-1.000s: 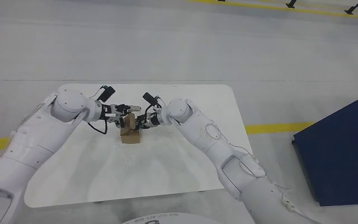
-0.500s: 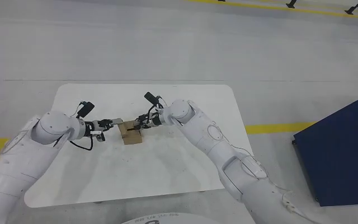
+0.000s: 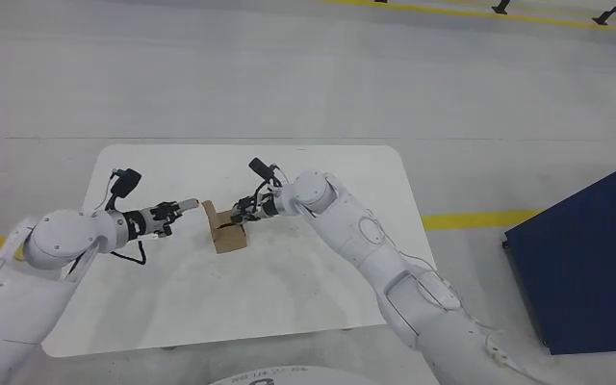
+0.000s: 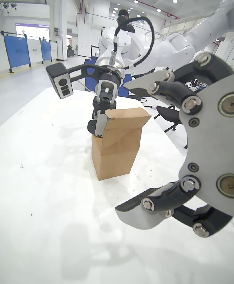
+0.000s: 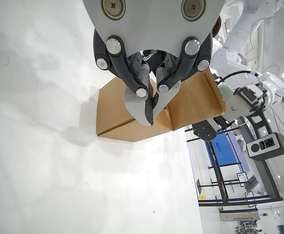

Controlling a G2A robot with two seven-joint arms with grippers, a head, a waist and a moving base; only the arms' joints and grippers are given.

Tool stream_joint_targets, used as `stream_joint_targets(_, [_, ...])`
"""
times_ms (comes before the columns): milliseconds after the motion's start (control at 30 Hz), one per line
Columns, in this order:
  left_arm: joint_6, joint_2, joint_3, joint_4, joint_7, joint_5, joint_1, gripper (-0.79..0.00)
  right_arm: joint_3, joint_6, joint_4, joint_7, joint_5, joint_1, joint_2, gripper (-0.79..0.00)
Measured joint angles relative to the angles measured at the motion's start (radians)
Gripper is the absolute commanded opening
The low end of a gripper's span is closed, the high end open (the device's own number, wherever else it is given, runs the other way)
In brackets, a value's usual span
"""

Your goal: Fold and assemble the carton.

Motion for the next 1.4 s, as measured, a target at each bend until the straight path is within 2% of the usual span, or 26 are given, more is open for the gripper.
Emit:
stream_joint_targets(133, [-0.026,0.008,-0.023,0.002,-0.007,-0.002,0.067,0.0,0.005,0.004,-0.011,0.004,-0.001,0.0,0.002,-0.785])
stream_joint_targets(267, [-0.05,0.003,0.013,0.046,-0.013,0.004,0.072,0.0,0.005,0.012,-0.022,0.005,-0.007,0.002,0.003,-0.785])
stream_joint_targets(600, [-0.008,-0.043,0.182,0.136,-0.006,0.09,-0.115,0.0,0.008,0.026,-0.037,0.001,-0.012,-0.008,0.007,-0.785])
stream_joint_targets(767, [0.057,-0.082,0.307,0.195,-0.043,0.157,-0.231,0.0,0.017,0.033,-0.04,-0.006,-0.003,-0.021,0.011,-0.785])
stream_joint_targets(867, [0.065,-0.105,0.361,0.246,-0.047,0.155,-0.283,0.0,0.019,0.04,-0.046,-0.011,-0.003,-0.026,0.012,-0.785])
stream_joint_targets(933, [0.057,-0.118,0.386,0.276,-0.05,0.148,-0.308,0.0,0.02,0.046,-0.053,-0.017,-0.003,-0.03,0.012,-0.785])
stream_joint_targets(1133, [0.037,-0.143,0.425,0.341,-0.046,0.138,-0.348,-0.111,0.052,0.039,-0.085,-0.049,0.034,-0.058,0.019,-0.785])
stream_joint_targets(1400, [0.004,-0.156,0.434,0.374,-0.051,0.134,-0.364,-0.117,0.226,-0.065,-0.172,-0.065,0.137,-0.186,0.071,-0.785])
